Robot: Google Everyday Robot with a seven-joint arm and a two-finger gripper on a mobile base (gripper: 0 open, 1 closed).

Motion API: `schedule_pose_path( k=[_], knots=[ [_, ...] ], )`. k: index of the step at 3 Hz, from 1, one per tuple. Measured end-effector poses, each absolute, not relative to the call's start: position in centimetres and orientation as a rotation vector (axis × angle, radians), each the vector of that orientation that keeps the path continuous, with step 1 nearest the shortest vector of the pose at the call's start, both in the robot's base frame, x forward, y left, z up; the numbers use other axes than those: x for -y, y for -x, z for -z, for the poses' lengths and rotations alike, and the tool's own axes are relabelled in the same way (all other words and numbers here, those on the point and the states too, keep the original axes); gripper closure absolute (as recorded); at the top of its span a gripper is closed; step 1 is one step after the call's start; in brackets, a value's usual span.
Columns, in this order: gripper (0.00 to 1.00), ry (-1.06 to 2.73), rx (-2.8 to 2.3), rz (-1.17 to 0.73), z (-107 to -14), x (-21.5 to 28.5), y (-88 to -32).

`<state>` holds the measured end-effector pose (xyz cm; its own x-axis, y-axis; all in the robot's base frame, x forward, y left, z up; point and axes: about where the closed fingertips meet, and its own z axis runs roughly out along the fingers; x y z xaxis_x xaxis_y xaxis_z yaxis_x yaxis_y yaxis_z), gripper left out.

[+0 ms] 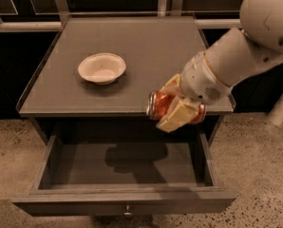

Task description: Place coke can into top drawer

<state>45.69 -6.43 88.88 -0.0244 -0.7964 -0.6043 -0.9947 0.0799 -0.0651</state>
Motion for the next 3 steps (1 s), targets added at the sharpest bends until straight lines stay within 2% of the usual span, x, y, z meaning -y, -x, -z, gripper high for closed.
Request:
schedule_pose_path(
  k=[2, 3],
  knots=[
    [1.0, 1.536, -2.055, -0.538, -81.0, 11.3, -41.8],
    [1.0, 1.523, -2.069, -0.532, -80.4, 11.6, -41.6]
  ],
)
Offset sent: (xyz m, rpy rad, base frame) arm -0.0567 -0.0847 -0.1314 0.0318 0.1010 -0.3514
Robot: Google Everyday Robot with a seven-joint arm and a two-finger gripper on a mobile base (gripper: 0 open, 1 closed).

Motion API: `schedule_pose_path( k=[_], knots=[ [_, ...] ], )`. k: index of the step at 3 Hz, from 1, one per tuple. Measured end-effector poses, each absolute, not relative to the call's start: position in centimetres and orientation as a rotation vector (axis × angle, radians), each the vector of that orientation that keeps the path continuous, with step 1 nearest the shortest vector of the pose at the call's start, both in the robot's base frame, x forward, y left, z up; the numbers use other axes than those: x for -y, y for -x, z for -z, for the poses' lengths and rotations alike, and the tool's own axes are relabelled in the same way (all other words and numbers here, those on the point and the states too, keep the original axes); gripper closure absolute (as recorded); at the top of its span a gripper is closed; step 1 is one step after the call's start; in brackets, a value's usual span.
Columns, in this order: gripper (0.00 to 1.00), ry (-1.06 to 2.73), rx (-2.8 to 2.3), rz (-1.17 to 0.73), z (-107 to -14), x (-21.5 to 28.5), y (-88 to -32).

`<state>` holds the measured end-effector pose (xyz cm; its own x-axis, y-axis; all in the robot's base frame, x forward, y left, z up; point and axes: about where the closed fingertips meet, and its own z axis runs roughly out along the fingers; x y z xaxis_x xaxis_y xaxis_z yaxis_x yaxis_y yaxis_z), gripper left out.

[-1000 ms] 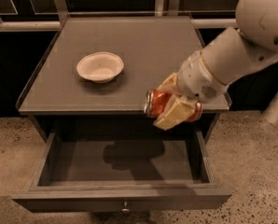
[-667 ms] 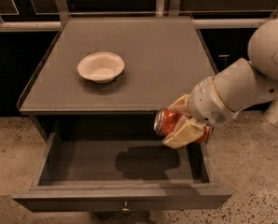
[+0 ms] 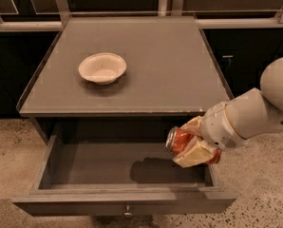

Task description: Place coke can into top drawer

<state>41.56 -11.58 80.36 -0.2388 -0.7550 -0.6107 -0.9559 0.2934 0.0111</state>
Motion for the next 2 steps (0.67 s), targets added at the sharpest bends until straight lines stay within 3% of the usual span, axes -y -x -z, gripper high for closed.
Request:
schedule_pose_path(
  k=[2],
  knots=[
    [1.0, 1.384, -2.167, -0.73, -72.7, 11.3, -42.8]
  ],
)
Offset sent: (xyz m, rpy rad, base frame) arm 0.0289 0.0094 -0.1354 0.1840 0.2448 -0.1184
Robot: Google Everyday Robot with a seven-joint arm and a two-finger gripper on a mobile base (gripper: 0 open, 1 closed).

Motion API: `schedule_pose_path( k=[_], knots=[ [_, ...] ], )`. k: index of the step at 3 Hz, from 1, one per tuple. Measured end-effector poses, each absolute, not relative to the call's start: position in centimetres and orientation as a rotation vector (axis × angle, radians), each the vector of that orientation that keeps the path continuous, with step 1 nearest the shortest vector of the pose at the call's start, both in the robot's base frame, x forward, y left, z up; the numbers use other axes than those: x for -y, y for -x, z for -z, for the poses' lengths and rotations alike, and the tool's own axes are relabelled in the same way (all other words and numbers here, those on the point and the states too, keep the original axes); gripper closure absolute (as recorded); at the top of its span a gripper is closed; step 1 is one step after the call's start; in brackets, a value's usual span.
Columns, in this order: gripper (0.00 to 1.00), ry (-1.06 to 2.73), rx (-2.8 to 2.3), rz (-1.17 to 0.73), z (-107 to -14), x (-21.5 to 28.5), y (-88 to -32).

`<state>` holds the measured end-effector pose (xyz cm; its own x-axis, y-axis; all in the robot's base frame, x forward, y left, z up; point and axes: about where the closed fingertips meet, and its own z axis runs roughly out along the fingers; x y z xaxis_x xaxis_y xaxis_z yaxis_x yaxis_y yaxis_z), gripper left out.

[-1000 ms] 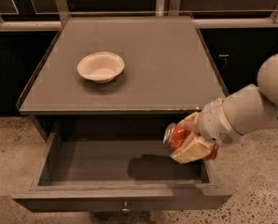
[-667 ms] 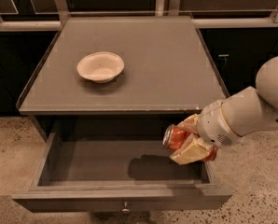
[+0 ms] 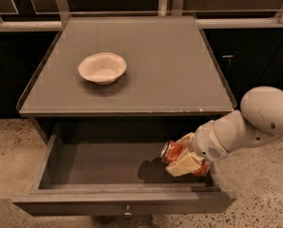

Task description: Place coke can into top drawer

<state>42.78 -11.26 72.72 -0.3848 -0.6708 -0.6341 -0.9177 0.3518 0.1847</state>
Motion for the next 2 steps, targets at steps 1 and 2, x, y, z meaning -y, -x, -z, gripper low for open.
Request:
schedule_pose_path(
  k=[1, 2],
  knots=[
    [1.0, 1.332, -2.191, -0.793, -68.85, 9.92, -43.93],
    [0.8, 1.325, -2.192, -0.795, -68.51, 9.89, -44.11]
  ],
)
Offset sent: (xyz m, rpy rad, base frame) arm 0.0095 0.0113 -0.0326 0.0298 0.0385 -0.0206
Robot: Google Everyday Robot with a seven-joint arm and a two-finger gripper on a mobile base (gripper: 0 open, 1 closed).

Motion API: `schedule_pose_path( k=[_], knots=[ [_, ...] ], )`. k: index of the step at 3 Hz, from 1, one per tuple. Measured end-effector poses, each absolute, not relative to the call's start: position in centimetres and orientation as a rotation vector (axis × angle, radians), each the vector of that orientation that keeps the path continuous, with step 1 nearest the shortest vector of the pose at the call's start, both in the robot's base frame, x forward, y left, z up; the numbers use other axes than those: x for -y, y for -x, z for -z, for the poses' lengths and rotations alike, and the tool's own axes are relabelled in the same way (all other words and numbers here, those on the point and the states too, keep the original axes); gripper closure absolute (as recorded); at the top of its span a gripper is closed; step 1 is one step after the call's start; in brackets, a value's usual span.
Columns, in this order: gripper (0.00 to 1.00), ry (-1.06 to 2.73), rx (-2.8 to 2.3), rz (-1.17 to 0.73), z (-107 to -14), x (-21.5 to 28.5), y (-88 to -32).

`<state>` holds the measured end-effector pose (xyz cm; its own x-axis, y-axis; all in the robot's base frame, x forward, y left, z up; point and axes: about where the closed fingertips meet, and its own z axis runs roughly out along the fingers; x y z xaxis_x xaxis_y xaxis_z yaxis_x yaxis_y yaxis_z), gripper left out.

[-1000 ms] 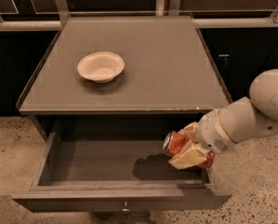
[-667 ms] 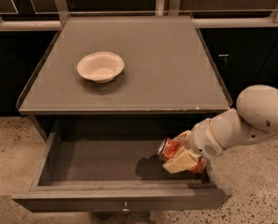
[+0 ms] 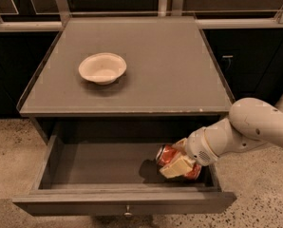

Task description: Place coke can into top drawer

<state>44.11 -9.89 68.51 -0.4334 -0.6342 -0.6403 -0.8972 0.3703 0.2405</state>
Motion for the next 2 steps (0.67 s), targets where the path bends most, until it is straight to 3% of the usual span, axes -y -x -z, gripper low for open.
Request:
schedule_pose_path(
  k=[2],
  knots=[
    [0.35, 1.325, -2.192, -0.795, -68.51, 9.89, -44.11]
  ],
)
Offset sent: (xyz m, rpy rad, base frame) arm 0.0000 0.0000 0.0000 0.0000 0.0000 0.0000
